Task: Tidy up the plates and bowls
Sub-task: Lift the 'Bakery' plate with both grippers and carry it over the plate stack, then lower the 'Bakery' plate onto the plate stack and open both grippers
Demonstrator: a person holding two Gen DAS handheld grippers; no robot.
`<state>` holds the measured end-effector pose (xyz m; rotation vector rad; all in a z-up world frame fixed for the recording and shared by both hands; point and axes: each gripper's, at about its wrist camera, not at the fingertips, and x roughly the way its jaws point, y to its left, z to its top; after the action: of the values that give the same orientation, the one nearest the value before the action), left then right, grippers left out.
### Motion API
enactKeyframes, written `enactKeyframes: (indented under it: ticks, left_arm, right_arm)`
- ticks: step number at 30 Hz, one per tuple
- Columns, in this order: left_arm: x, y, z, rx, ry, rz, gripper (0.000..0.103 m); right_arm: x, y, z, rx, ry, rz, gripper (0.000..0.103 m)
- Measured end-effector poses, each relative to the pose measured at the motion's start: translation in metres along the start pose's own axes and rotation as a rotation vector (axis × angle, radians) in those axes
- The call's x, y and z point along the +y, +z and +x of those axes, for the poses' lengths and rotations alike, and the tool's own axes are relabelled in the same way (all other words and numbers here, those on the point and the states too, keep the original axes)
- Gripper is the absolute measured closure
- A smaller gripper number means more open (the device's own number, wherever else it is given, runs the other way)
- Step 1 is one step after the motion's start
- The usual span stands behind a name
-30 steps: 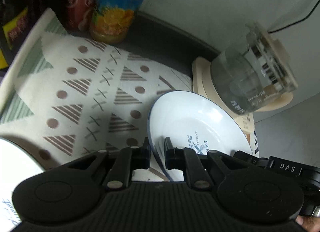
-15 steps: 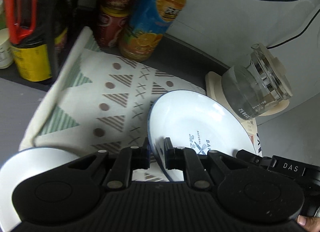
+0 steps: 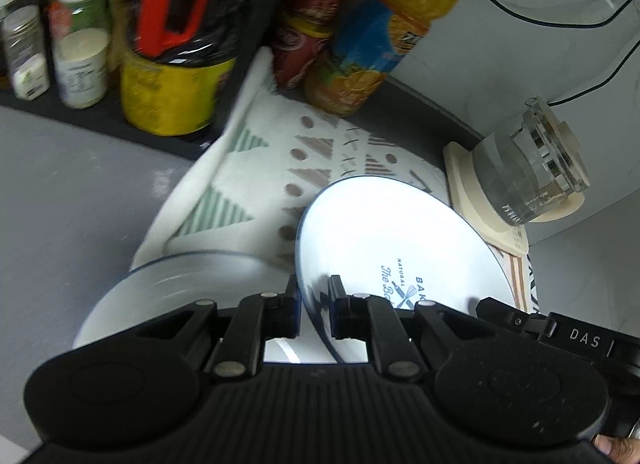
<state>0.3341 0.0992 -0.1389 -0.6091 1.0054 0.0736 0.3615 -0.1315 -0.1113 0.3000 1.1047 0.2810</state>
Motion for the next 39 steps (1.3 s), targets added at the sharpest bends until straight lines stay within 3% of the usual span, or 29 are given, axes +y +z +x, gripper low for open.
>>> enactKeyframes:
  ticks: [18,33,39]
  left_arm:
    - [0.064,-0.034,-0.027,0.035,0.013,0.014,0.092]
    - [0.093,-0.054,-0.021,0.075,0.004,0.009,0.091]
    - [0.094,-0.059,-0.019,0.07,-0.009,0.02,0.09]
  right_arm:
    - [0.051,-0.07,-0.001,0.023,-0.078,-0.119,0.093]
    - [0.072,-0.099,0.008,0.058,-0.145,-0.228,0.092]
    - [0.067,-0.102,0.012,0.048,-0.172,-0.205,0.092]
